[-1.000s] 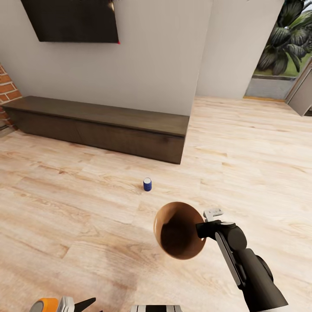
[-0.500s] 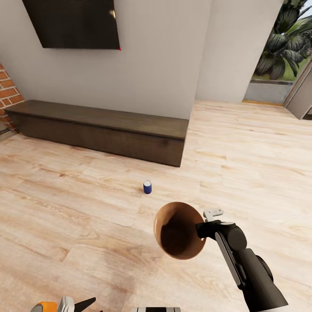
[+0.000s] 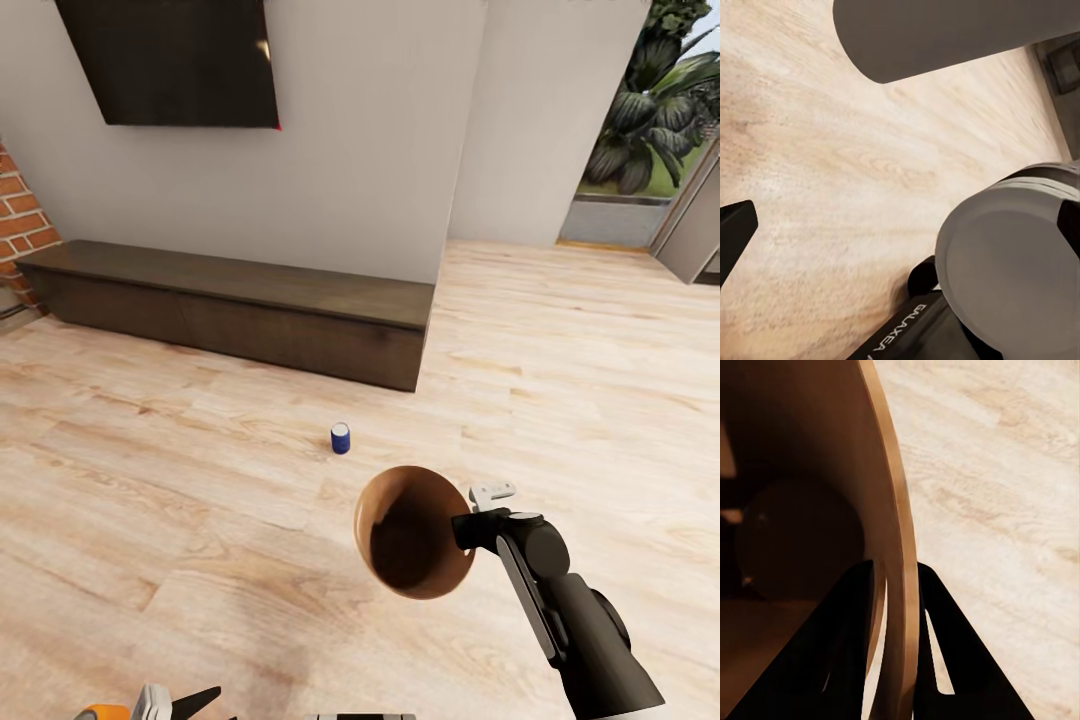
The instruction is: Put the three can of soda from the living room inside the tash can in the kitchen.
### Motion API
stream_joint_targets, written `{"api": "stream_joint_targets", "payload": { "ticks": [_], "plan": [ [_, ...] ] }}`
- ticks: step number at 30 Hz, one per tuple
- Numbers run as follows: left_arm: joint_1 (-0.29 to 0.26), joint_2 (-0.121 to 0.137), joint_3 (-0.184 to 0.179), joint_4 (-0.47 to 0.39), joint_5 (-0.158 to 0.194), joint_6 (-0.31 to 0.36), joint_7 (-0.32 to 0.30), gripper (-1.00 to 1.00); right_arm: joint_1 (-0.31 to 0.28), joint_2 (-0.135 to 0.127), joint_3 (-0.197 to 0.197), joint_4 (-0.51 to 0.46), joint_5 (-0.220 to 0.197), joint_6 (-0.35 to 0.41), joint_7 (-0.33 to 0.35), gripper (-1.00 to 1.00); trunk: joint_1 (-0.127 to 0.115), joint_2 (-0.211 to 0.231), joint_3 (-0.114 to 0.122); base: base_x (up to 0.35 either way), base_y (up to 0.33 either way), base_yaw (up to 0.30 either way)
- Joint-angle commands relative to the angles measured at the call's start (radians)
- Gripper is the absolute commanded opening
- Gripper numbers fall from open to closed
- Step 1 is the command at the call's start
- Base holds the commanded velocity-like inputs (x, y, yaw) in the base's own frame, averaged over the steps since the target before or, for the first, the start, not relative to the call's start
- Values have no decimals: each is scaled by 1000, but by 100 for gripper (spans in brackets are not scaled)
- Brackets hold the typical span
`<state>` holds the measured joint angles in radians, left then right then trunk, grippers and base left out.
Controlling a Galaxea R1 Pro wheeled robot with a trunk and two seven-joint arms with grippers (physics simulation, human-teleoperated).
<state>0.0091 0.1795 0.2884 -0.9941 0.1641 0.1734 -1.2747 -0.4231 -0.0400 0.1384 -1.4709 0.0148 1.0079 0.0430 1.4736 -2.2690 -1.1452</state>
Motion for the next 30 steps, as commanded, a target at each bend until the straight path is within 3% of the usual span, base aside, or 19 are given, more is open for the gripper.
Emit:
{"api": "stream_joint_targets", "payload": {
  "ticks": [1,7,16,30],
  "plan": [
    [0,0,0,0,0,0,0,100,0,0,0,0,-18,0,5,-100,0,0,2,0,0,0],
    [0,0,0,0,0,0,0,100,0,0,1,0,-18,0,5,-100,0,0,8,42,1,0],
    [0,0,-1,0,0,1,0,100,0,0,1,0,-18,0,5,-100,0,0,9,240,70,7],
    [0,0,0,0,0,0,0,100,0,0,3,1,-17,0,5,-100,0,0,9,26,8,256]
  ]
}}
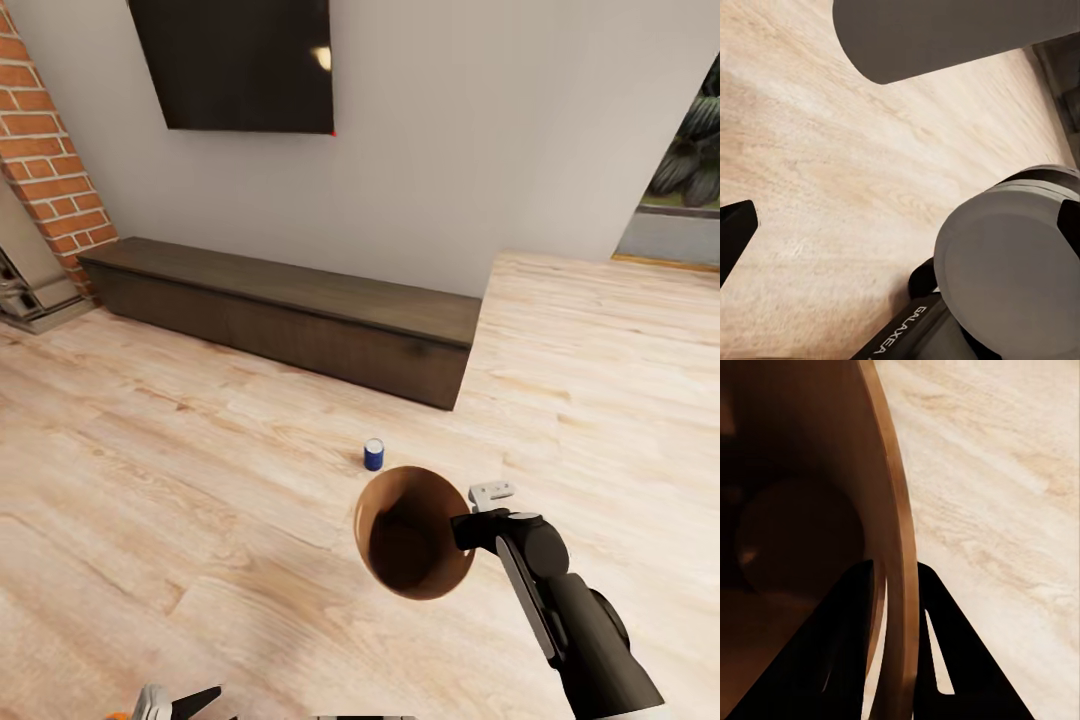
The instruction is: Put the three can of soda from the living room inside the tash can in the kitchen.
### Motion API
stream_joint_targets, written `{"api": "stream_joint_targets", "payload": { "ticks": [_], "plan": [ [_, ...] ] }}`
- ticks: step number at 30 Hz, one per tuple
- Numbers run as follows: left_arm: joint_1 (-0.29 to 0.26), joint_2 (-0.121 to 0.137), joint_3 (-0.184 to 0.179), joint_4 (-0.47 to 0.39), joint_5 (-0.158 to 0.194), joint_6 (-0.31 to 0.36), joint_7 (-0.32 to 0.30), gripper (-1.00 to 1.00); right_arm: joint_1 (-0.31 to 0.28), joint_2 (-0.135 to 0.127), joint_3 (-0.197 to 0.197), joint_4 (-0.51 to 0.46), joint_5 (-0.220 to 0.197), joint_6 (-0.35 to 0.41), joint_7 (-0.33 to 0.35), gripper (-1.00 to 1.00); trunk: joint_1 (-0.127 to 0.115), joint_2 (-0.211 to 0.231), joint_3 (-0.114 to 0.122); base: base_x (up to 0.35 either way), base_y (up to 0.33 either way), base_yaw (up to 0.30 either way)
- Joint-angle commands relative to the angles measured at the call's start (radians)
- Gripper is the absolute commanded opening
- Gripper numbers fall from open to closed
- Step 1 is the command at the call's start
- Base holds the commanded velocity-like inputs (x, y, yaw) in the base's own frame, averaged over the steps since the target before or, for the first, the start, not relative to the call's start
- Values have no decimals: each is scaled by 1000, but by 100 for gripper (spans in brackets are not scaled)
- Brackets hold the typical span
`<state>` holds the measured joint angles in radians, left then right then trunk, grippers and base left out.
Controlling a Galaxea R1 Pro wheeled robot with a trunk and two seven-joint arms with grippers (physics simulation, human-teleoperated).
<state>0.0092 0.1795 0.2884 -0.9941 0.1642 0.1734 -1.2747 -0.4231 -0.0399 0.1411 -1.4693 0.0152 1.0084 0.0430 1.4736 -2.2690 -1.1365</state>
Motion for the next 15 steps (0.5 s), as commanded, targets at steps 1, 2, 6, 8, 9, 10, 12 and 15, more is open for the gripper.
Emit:
{"api": "stream_joint_targets", "payload": {
  "ticks": [1,2,6,8,9,10,12,15],
  "plan": [
    [0,0,0,0,0,0,0,100,0,0,0,0,-18,0,5,-100,0,0,0,2,1,287],
    [0,0,0,0,0,0,0,100,0,1,1,0,-17,0,5,-100,0,0,0,1,0,288],
    [0,0,0,0,0,0,0,100,0,1,1,1,-17,0,5,-100,0,0,0,0,0,289],
    [0,0,0,0,0,0,0,100,0,2,2,1,-17,0,5,-100,0,0,0,0,0,289],
    [0,0,0,0,0,0,0,100,0,2,2,1,-17,0,5,-100,0,0,0,0,0,290],
    [0,0,0,0,0,0,0,100,0,2,2,1,-17,0,5,-100,0,0,0,0,0,290],
    [0,0,0,0,0,0,0,100,0,2,2,1,-17,0,5,-100,0,0,0,0,0,290],
    [0,0,0,0,0,0,0,100,0,2,2,1,-17,0,5,-100,0,0,0,0,0,290]
  ]
}}
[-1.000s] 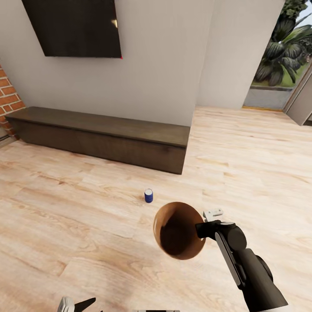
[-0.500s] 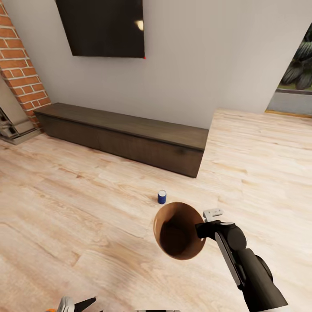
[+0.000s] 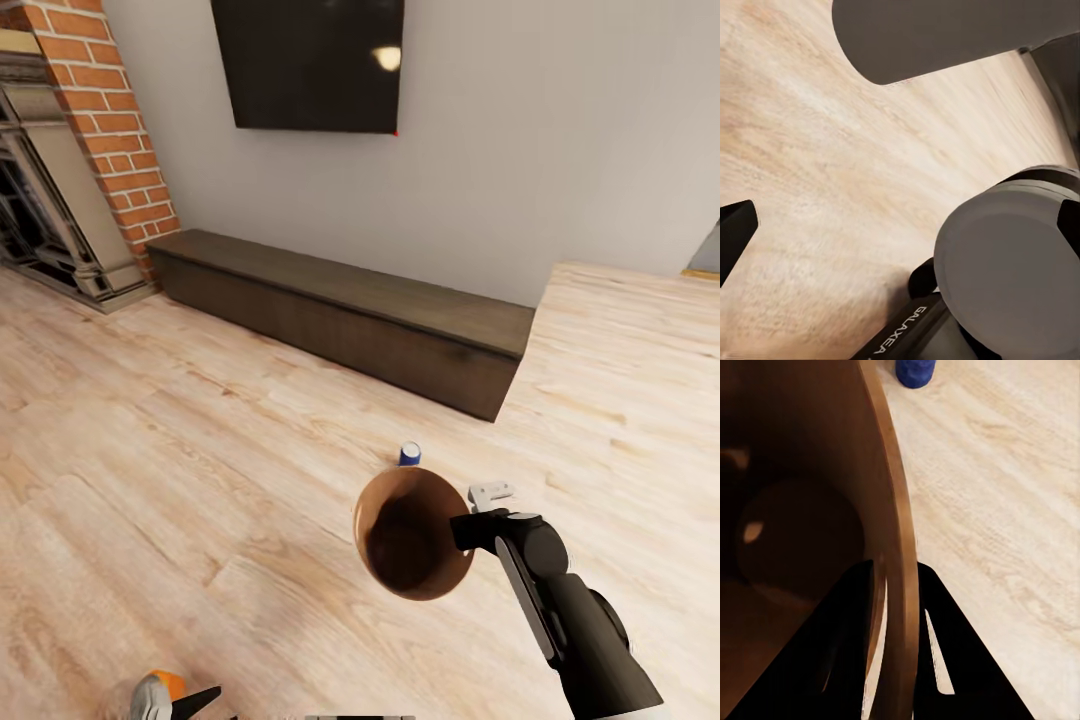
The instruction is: Put the three can of soda from the living room inside the tash can in the kitchen.
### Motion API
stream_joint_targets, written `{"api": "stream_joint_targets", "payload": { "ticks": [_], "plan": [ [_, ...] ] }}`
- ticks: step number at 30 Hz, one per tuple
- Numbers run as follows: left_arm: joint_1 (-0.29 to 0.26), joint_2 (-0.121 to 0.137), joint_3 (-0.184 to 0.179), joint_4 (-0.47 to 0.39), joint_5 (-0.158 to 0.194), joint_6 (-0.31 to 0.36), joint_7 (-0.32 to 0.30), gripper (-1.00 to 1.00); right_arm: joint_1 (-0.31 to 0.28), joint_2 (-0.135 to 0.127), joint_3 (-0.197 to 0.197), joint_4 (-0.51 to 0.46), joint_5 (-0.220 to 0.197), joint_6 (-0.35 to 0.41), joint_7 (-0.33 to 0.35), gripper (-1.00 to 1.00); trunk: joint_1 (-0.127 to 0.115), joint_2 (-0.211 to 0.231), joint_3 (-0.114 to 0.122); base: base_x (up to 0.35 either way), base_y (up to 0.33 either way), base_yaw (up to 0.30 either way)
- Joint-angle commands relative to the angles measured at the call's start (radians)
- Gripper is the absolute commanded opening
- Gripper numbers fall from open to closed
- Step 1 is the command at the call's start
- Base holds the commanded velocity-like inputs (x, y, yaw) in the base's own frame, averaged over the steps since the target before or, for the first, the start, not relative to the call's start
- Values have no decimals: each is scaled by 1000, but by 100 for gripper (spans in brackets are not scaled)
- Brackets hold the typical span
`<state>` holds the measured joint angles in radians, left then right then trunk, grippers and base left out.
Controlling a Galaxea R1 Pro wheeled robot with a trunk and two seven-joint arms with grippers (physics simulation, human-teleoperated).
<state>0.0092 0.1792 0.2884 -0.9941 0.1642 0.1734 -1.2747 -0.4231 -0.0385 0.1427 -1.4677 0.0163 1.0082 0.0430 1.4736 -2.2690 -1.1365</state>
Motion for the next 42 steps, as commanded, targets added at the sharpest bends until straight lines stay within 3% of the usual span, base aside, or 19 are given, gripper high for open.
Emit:
{"api": "stream_joint_targets", "payload": {
  "ticks": [1,42],
  "plan": [
    [0,0,0,0,0,0,0,100,0,0,0,0,-18,0,5,-100,0,0,0,0,0,290],
    [0,0,0,0,0,0,0,100,0,0,1,0,-18,0,5,-100,0,0,-13,0,0,278]
  ]
}}
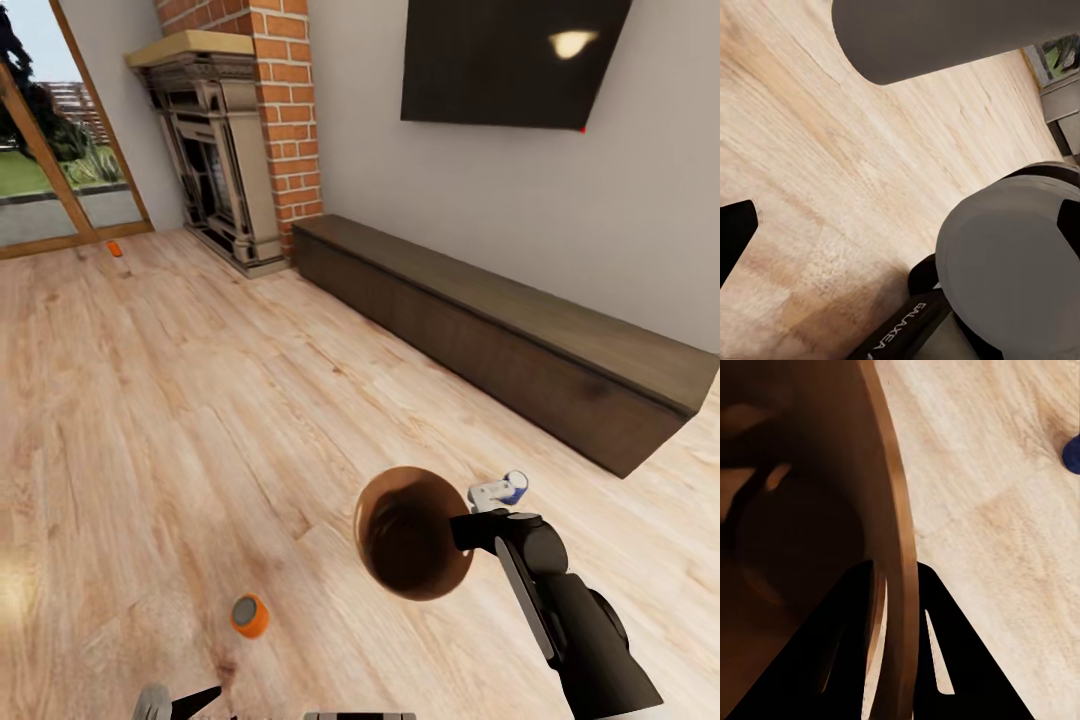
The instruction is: Put the three can of soda from the living room inside the tash can in the kitchen.
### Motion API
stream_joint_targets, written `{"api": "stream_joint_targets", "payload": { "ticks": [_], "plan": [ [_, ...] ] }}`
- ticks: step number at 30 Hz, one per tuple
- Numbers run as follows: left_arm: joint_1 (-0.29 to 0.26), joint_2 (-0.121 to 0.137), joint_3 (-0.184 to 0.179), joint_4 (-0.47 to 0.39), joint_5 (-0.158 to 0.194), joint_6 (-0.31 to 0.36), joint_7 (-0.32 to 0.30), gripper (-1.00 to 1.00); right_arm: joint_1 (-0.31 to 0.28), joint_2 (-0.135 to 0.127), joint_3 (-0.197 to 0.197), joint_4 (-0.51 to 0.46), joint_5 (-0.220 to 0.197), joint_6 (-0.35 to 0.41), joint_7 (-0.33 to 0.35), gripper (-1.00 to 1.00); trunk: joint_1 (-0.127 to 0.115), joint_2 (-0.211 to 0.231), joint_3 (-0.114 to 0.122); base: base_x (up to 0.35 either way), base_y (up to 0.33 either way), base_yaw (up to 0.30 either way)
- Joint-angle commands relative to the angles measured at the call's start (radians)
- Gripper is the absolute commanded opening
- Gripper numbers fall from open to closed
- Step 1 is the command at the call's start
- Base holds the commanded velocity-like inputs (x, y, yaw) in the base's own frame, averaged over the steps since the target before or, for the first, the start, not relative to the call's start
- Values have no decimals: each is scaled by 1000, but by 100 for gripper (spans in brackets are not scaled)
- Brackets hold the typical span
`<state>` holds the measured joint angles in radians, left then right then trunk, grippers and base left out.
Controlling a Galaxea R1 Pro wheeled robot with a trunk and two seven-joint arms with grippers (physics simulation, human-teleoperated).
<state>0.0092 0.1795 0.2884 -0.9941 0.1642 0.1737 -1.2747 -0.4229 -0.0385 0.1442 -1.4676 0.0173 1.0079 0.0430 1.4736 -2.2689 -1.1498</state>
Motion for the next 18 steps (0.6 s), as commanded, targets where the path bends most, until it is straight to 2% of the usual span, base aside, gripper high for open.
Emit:
{"api": "stream_joint_targets", "payload": {
  "ticks": [1,5,14,15,16,18],
  "plan": [
    [0,0,0,0,0,0,0,100,0,0,0,0,-19,0,5,-100,0,0,-1,0,0,222],
    [0,0,0,0,0,0,0,100,0,0,0,0,-19,0,5,-100,0,0,-4,0,0,162],
    [0,0,3,1,0,0,5,100,0,0,0,0,-19,0,5,-100,0,0,-5,0,0,12],
    [0,-2,81,3,1,2,249,100,0,0,0,0,-19,1,5,-100,0,0,-5,0,0,0],
    [0,-3,85,0,2,3,302,100,0,0,0,0,-19,1,5,-100,0,0,-5,0,0,0],
    [-1,-8,93,-32,6,4,543,100,0,0,-1,0,-19,1,5,-100,0,0,-5,0,0,0]
  ]
}}
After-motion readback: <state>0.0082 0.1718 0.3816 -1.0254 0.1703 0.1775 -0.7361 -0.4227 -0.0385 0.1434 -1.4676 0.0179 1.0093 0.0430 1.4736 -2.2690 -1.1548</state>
